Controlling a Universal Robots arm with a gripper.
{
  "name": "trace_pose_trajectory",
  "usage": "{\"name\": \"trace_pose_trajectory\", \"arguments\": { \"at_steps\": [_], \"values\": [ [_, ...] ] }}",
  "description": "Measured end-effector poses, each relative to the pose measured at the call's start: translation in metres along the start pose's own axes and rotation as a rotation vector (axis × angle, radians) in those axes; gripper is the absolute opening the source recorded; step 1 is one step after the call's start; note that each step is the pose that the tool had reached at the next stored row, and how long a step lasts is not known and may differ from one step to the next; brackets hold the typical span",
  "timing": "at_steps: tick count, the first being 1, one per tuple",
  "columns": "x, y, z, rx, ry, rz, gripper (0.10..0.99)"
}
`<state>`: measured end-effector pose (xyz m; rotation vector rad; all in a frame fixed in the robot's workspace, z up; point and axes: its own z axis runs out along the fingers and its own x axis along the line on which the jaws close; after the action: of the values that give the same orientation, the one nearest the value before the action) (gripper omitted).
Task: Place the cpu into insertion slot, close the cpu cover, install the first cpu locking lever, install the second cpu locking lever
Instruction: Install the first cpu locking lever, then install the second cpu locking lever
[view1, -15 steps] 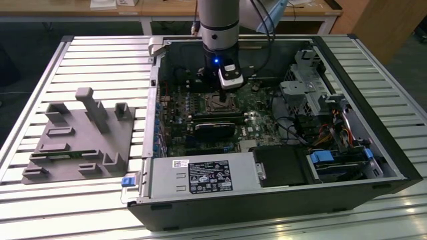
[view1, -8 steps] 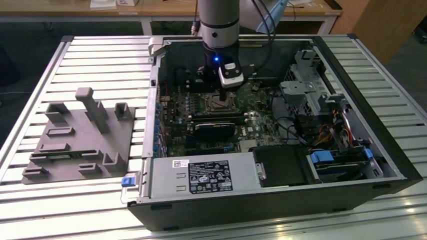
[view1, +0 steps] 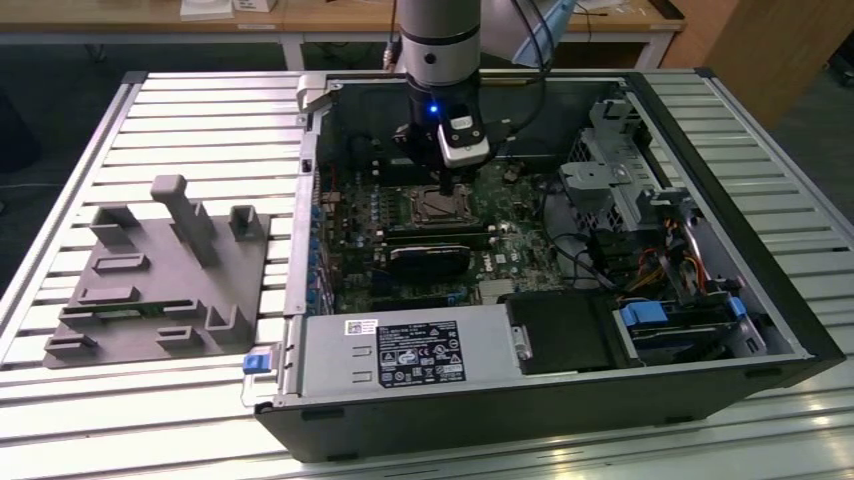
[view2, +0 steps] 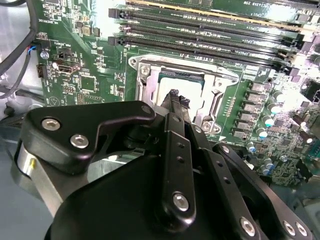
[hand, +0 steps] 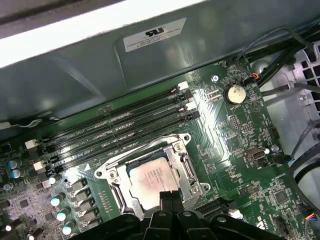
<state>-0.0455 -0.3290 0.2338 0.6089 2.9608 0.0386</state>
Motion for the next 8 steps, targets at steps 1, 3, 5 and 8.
{"name": "trace_pose_trajectory", "arguments": {
  "at_steps": [1,3,5,8],
  "values": [
    [0.0,0.0,0.0,0.0,0.0,0.0,0.106],
    [0.0,0.0,-0.0001,0.0,0.0003,0.0,0.106],
    [0.0,0.0,-0.0001,0.0,0.0003,0.0,0.106],
    [0.0,0.0,-0.0001,-0.001,0.0003,0.0,0.106]
  ]
}}
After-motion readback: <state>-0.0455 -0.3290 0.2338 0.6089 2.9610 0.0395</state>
